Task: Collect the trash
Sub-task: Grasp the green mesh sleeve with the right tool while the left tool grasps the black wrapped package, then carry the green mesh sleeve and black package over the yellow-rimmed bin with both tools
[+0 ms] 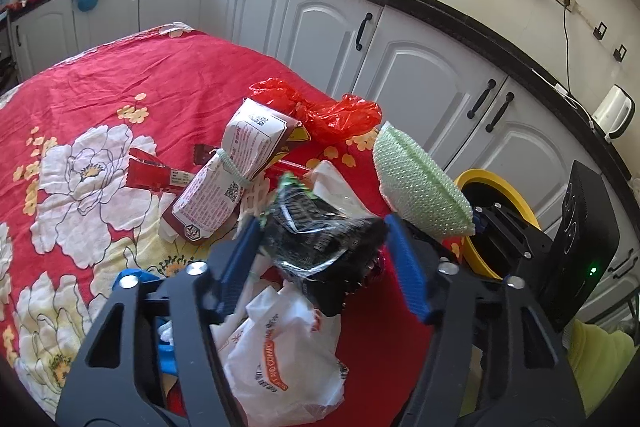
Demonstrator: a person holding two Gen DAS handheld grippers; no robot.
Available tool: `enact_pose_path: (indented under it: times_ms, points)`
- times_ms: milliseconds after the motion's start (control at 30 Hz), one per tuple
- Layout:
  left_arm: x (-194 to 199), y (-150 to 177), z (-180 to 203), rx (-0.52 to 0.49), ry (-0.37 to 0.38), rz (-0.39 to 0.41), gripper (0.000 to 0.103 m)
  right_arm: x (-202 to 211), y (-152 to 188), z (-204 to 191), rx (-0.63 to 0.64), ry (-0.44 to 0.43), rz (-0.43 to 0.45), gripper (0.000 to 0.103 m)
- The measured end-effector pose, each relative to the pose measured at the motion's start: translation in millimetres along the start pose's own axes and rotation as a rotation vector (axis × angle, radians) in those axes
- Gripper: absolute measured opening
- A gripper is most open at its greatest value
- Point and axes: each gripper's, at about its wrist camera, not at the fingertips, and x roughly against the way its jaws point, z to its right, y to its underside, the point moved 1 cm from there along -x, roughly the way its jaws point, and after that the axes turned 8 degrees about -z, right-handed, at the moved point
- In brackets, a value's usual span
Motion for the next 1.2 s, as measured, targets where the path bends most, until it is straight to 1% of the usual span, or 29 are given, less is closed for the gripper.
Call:
enact_pose_path:
  times_ms: [67,133,267,367,433,467,600,700,800,967,1200]
  points:
    - [1,0,1,0.001,0.000,-0.001,0.050,1,-1,0,-0.009,0.003,0.002,0.046]
    - [2,1,0,0.005,-0.007,0.002,0.046,2,-2,1,-0.016,0.010,0.003,0.043]
    - [7,2,-2,0.017,-0.011,0.011,0.042,5,-2,6,-0.037,0.011,0.010,0.041]
    - [13,2,-5,0.030,-0.011,0.027,0.030,10,-3,7,-0.050,0.013,0.021,0.039]
    - [16,2,-9,0.041,-0.017,0.036,0.026,12,-2,10,-0.061,0.011,0.027,0.038]
    - [17,1,-10,0.044,-0.019,0.038,0.017,13,-1,10,-0.065,0.012,0.030,0.038]
    - [23,2,-14,0.058,-0.010,0.048,0.016,19,1,13,-0.076,0.014,0.042,0.037]
    - [30,2,-14,0.060,-0.024,0.076,0.015,25,0,15,-0.085,0.017,0.057,0.037]
    - [38,1,-12,0.057,-0.023,0.098,0.015,33,-1,17,-0.094,0.020,0.075,0.037]
    - [51,-1,0,0.033,-0.015,0.126,0.015,48,-1,23,-0.117,0.023,0.100,0.037]
    - [59,-3,23,-0.010,0.001,0.146,0.015,71,-1,38,-0.161,0.035,0.119,0.037]
